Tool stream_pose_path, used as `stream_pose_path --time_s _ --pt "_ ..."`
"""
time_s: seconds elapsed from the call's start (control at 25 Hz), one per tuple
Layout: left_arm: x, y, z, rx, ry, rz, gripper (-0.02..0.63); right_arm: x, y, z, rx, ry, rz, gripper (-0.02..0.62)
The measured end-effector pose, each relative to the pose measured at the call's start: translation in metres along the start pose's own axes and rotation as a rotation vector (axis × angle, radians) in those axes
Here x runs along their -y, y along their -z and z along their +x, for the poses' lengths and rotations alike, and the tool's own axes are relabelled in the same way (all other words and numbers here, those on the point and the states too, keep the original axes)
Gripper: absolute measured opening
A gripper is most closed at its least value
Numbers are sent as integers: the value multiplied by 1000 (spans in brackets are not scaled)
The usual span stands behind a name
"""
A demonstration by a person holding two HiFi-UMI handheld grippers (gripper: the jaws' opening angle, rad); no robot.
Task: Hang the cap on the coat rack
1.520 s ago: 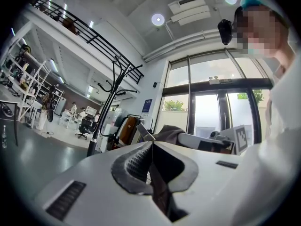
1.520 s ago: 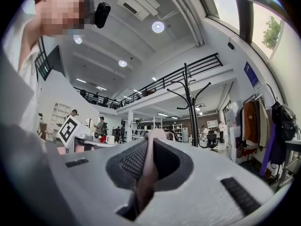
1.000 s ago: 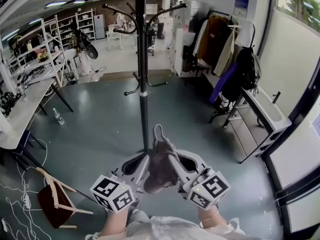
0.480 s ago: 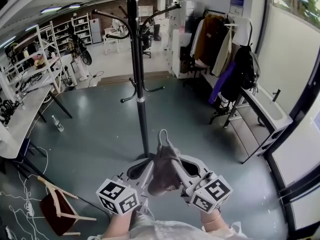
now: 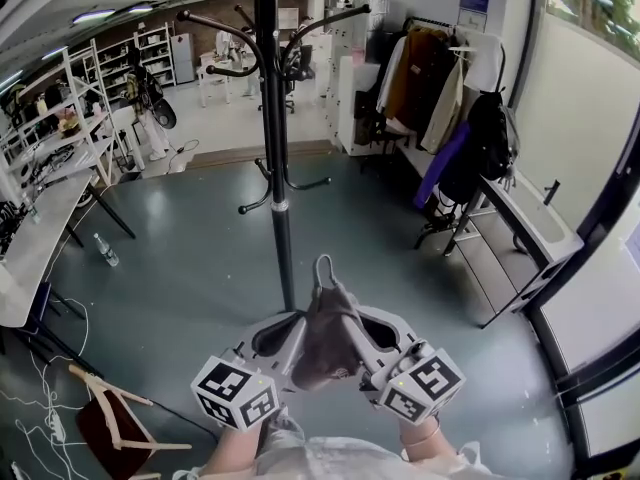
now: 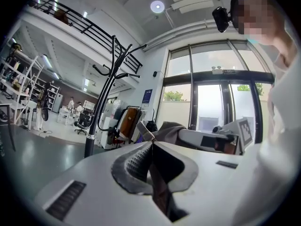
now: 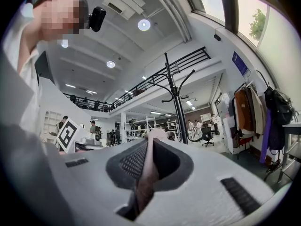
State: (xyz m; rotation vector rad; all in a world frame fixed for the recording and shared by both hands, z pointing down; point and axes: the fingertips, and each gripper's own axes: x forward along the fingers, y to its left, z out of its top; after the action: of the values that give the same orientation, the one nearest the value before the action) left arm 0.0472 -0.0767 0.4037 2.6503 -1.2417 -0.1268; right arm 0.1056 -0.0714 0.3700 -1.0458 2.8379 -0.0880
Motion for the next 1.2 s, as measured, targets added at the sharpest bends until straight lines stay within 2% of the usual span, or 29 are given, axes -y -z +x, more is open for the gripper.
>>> stream_pose_path --time_s 0.2,0.44,0.8,0.96,1.2 --pt "-37 -23 17 41 8 7 17 11 -2 45 4 -5 -24 14" --pt "-93 -49 29 37 4 21 17 22 -8 99 1 12 -38 14" --pt "-154 -85 53 66 72 76 17 39 -20 172 49 50 -89 14" --pt "-180 -88 66 46 93 116 17 49 -16 197 56 86 -87 14" --pt "-209 -88 78 50 137 104 17 63 -10 218 67 148 -85 14"
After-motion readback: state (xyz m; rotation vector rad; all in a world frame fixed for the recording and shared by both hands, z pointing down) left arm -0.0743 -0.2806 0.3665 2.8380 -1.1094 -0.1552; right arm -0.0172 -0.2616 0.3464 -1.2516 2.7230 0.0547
